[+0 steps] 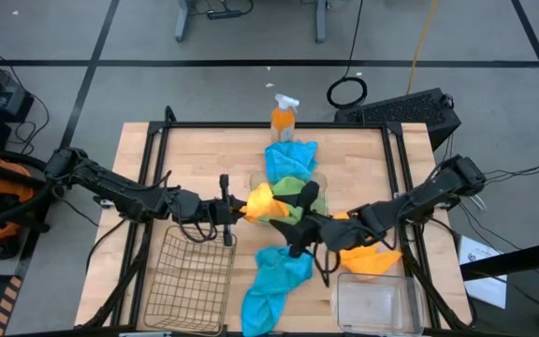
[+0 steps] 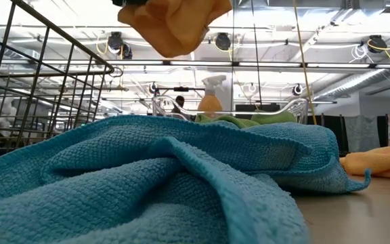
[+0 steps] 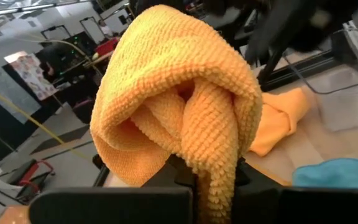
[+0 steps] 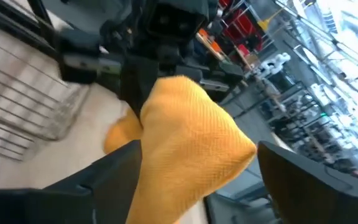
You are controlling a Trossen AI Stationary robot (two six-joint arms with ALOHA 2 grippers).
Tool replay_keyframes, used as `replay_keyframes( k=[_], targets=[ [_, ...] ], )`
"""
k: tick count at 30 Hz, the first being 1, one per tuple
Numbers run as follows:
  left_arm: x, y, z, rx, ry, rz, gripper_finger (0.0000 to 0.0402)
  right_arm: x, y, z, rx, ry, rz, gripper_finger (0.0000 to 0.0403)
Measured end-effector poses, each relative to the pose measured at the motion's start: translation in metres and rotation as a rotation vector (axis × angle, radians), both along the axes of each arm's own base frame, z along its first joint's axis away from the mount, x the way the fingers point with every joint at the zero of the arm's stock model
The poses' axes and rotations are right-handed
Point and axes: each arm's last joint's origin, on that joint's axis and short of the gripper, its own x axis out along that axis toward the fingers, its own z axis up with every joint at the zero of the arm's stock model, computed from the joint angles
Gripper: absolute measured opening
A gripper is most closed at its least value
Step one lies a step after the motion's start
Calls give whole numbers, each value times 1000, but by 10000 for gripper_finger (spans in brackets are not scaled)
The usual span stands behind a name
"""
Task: Sort microfiber towel by color & place in baskets
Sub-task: Put the left yellow towel into the mesh basket
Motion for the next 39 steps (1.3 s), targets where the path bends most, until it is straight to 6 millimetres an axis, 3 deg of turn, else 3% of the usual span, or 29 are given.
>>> replay_keyframes(
  k=[6,14,18,24,27,35,39],
  targets=[
    [0,1,0,-2,0,2,16,20,-13,-21,-45,71,-18,327],
    [0,1,0,-4,0,-19,16,35,-29,-38,-20,101,-62,279],
    [0,0,0,-5,-2,-24,16,35,-29,-38,-1,92,-67,213],
    [0,1,2,-10,-12,-20,26,34,-26,-38,-3,99,-59,65],
    [-1,-1,2,-58,-15,-19,65,32,-25,-39,11,108,-59,13],
    [-25,-11,13,-57,-1,54,249,15,-24,-33,64,160,-70,6],
    [-32,-16,28,-148,-104,18,313,12,-20,-32,136,196,67,6]
  ],
)
